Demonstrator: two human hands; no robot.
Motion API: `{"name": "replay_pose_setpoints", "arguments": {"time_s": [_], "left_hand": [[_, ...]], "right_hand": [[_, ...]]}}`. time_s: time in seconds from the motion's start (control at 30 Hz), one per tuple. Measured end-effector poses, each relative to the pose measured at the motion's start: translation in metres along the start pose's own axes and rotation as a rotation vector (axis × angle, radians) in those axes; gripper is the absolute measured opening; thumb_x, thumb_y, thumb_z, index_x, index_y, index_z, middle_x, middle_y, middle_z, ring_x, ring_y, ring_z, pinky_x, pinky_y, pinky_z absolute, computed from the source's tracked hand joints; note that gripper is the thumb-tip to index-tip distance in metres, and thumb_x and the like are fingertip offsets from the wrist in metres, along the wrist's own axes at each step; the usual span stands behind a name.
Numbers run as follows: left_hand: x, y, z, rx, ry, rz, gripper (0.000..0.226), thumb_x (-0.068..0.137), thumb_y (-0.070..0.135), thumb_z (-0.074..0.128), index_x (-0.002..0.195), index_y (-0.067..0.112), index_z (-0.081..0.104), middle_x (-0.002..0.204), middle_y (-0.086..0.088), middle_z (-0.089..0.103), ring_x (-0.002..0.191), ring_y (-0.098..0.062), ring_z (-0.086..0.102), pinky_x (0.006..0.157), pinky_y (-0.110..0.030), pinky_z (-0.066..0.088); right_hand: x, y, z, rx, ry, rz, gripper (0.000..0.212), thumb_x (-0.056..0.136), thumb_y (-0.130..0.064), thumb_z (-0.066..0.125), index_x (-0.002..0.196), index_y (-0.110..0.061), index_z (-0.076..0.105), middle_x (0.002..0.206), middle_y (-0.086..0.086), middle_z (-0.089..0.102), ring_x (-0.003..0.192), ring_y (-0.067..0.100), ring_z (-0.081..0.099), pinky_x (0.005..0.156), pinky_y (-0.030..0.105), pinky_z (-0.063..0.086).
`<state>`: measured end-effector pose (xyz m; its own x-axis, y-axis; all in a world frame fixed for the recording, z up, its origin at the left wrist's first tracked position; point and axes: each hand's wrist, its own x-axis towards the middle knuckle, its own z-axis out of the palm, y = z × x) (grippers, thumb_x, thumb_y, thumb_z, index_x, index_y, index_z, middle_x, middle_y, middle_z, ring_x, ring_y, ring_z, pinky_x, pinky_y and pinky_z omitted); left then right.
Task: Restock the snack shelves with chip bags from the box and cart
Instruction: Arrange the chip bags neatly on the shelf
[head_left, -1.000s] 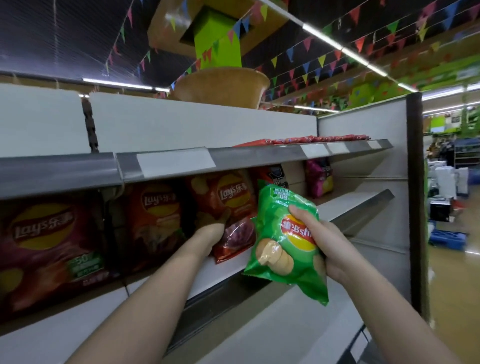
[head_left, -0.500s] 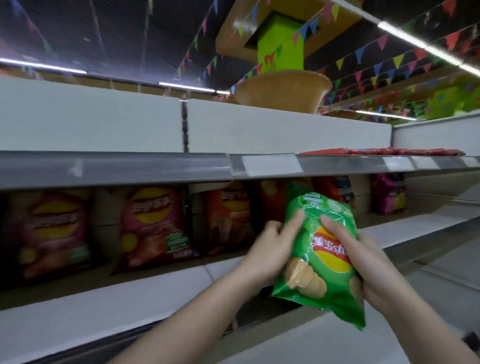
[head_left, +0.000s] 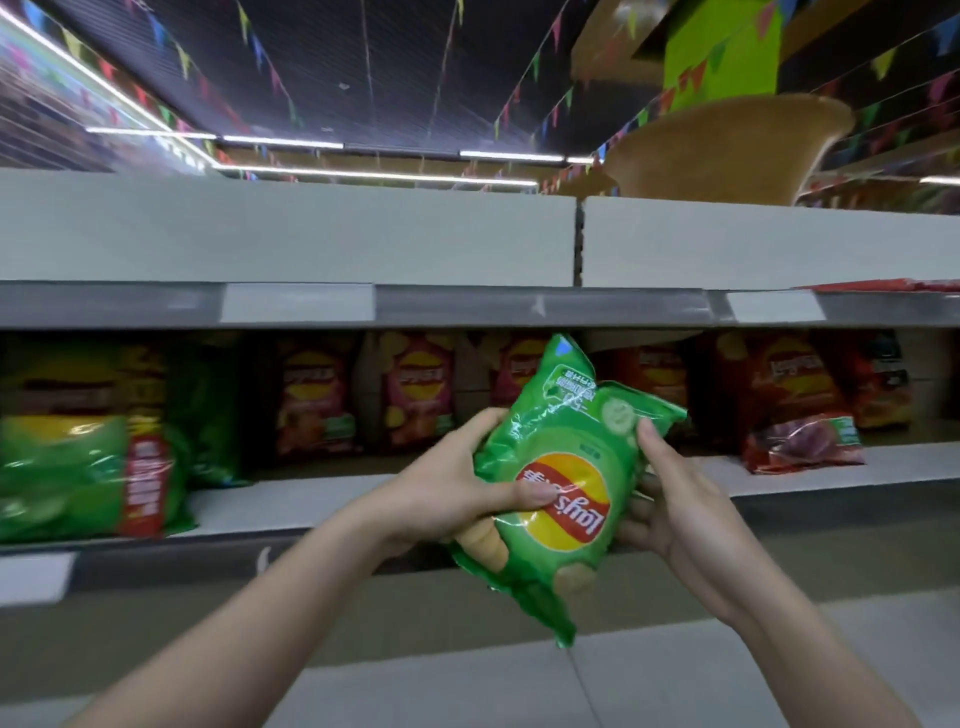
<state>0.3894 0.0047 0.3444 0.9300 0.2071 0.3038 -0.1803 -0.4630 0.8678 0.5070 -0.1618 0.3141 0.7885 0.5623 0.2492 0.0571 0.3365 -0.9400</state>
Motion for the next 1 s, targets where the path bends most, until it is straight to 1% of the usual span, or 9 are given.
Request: {"name": "replay_pose_setpoints", "arguments": {"time_s": [0.2,0.33,0.5,0.57,0.63,0.7,0.77,0.87,1.0], "left_hand": [[-0.074,0.007,-0.061,0.314,-0.144,-0.103,0.06,0.08,0.023,0.078,0.13,0.027,0.046,0.114,0.001,0.068,0.09,-0.012,0.071,0.063,-0.022,0.057],[-0.117,0.034,-0.075,0.939,-0.364,-0.177,0.065,0.083,0.034,0.073,0.137,0.033,0.036,0.122,0.006,0.06,0.078,-0.001,0.057,0.052,-0.009,0.041],[-0.16,0.067,-0.067,1.339,-0.588,-0.182,0.067,0.085,0.039,0.07,0.14,0.026,0.035,0.122,0.003,0.057,0.083,-0.009,0.049,0.067,-0.021,0.04],[-0.182,0.073,-0.075,1.591,-0.49,0.004,0.06,0.083,0.042,0.07,0.132,0.021,0.044,0.118,0.0,0.059,0.094,-0.017,0.055,0.073,-0.026,0.047],[-0.202,0.063,-0.094,1.717,-0.055,0.463,0.055,0.08,0.036,0.072,0.127,0.016,0.053,0.126,-0.006,0.061,0.122,-0.027,0.052,0.104,-0.042,0.041],[-0.225,0.041,-0.112,1.462,0.46,0.715,0.053,0.079,0.028,0.071,0.127,0.012,0.057,0.134,-0.008,0.058,0.134,-0.026,0.045,0.115,-0.047,0.029],[-0.252,0.018,-0.12,1.078,0.675,0.481,0.063,0.085,0.038,0.064,0.139,0.011,0.045,0.146,-0.007,0.045,0.139,-0.022,0.036,0.116,-0.04,0.026],[-0.286,-0.015,-0.117,0.31,0.498,-0.172,0.087,0.081,0.057,0.064,0.148,0.014,0.026,0.149,-0.001,0.037,0.135,-0.015,0.038,0.109,-0.027,0.03],[-0.315,-0.049,-0.11,-0.163,0.265,-0.305,0.094,0.06,0.064,0.078,0.134,0.015,0.045,0.119,0.001,0.067,0.102,-0.016,0.069,0.094,-0.038,0.054]], "right_hand": [[-0.055,0.011,0.062,-0.462,0.253,-0.247,0.076,0.083,-0.026,0.074,0.145,-0.024,0.03,0.149,0.006,0.039,0.128,0.018,0.047,0.104,0.033,0.04],[-0.106,-0.001,0.107,-0.948,-0.048,-0.573,0.107,0.063,-0.069,0.065,0.152,-0.04,0.013,0.16,-0.013,0.016,0.149,0.008,0.009,0.12,0.037,0.017],[-0.15,0.002,0.157,-1.661,-0.421,-0.339,0.102,0.064,-0.082,0.06,0.148,-0.039,0.02,0.138,-0.01,0.054,0.122,0.014,0.054,0.092,0.03,0.047],[-0.157,0.009,0.168,-1.617,-0.396,-0.323,0.086,0.065,-0.084,0.054,0.137,-0.037,0.04,0.119,-0.009,0.066,0.104,0.015,0.063,0.083,0.034,0.052],[-0.16,0.016,0.173,-1.344,-0.394,-0.213,0.073,0.06,-0.085,0.05,0.112,-0.036,0.059,0.101,-0.01,0.071,0.09,0.01,0.067,0.082,0.035,0.054],[-0.163,0.026,0.174,-1.008,-0.35,-0.102,0.059,0.06,-0.077,0.056,0.096,-0.031,0.065,0.089,-0.011,0.074,0.081,0.006,0.069,0.083,0.036,0.056],[-0.169,0.039,0.18,-0.777,-0.285,-0.037,0.056,0.064,-0.071,0.061,0.097,-0.027,0.067,0.089,-0.01,0.076,0.082,0.009,0.072,0.081,0.042,0.059],[-0.179,0.055,0.199,-0.602,-0.26,-0.019,0.054,0.067,-0.064,0.064,0.102,-0.024,0.066,0.093,-0.007,0.076,0.088,0.014,0.072,0.081,0.043,0.059],[-0.197,0.071,0.233,-0.426,-0.292,-0.018,0.045,0.073,-0.054,0.063,0.103,-0.021,0.066,0.087,-0.008,0.077,0.08,0.012,0.073,0.071,0.03,0.06]]}}
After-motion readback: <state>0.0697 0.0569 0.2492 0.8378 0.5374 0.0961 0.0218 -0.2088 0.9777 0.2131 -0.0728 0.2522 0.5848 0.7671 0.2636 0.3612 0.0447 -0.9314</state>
